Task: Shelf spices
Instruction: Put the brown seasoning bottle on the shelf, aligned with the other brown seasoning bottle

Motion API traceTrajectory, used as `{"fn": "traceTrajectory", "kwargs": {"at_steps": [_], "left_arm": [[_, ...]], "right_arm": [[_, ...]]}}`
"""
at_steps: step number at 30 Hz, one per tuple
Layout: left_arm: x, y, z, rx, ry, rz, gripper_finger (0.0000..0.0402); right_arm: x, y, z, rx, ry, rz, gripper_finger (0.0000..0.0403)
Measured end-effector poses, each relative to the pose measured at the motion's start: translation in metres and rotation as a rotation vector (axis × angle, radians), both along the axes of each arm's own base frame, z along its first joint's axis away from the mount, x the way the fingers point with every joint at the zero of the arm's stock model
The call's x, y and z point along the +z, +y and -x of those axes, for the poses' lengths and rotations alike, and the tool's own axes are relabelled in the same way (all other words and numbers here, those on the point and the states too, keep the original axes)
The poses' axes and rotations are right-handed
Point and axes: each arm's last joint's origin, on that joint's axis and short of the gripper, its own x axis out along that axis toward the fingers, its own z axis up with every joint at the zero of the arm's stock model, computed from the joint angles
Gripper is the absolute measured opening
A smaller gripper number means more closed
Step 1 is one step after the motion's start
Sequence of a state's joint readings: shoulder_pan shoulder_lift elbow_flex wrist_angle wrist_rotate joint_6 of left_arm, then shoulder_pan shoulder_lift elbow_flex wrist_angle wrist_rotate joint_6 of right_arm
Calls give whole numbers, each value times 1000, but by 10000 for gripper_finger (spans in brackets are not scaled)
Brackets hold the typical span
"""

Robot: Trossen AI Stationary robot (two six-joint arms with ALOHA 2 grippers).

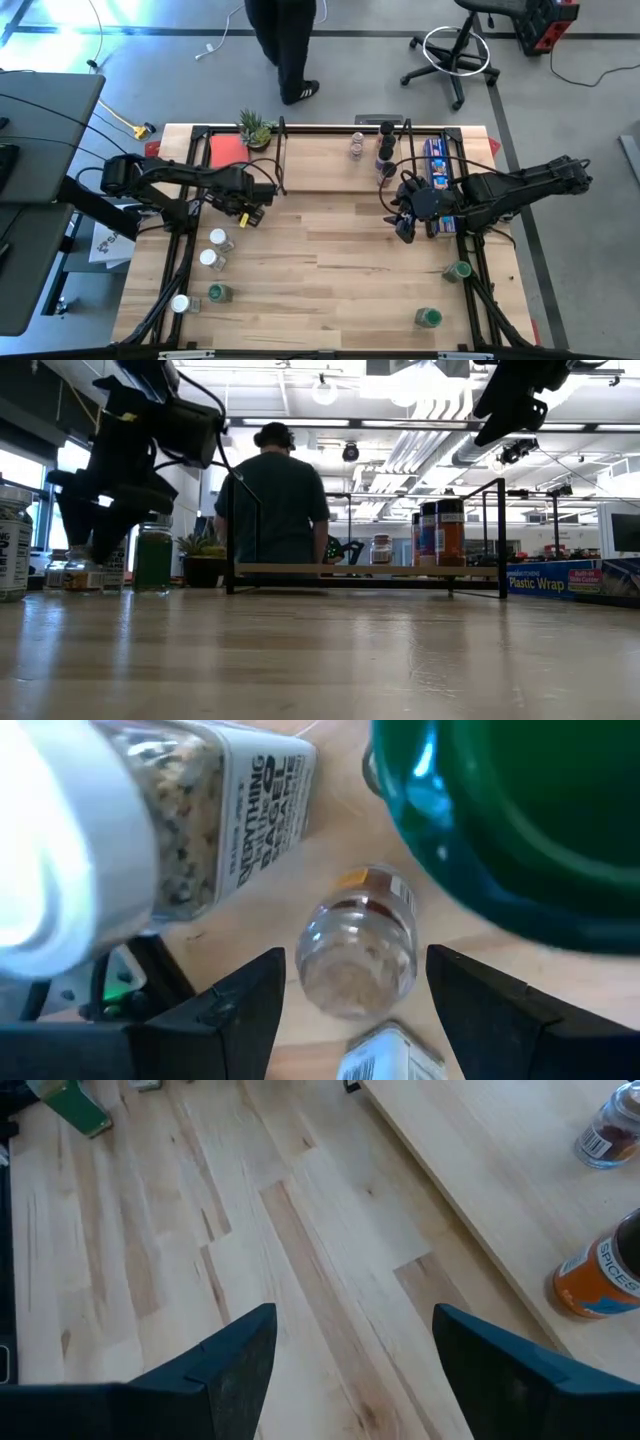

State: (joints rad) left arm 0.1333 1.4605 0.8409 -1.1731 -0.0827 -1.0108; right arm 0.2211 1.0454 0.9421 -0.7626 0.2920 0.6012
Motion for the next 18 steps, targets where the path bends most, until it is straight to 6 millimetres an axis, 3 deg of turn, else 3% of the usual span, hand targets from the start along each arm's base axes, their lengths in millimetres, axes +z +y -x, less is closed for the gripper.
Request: {"fn": "traceTrajectory", "kwargs": {"at_steps": [6,18], "left_arm": [[-4,0,-3,-15,-46,-5,229],[-5,0,-5,-50,-64,-7,126]], "right_arm": [[0,0,0,-3,0,-3,263],[0,0,0,-3,-4,-4,263]]}}
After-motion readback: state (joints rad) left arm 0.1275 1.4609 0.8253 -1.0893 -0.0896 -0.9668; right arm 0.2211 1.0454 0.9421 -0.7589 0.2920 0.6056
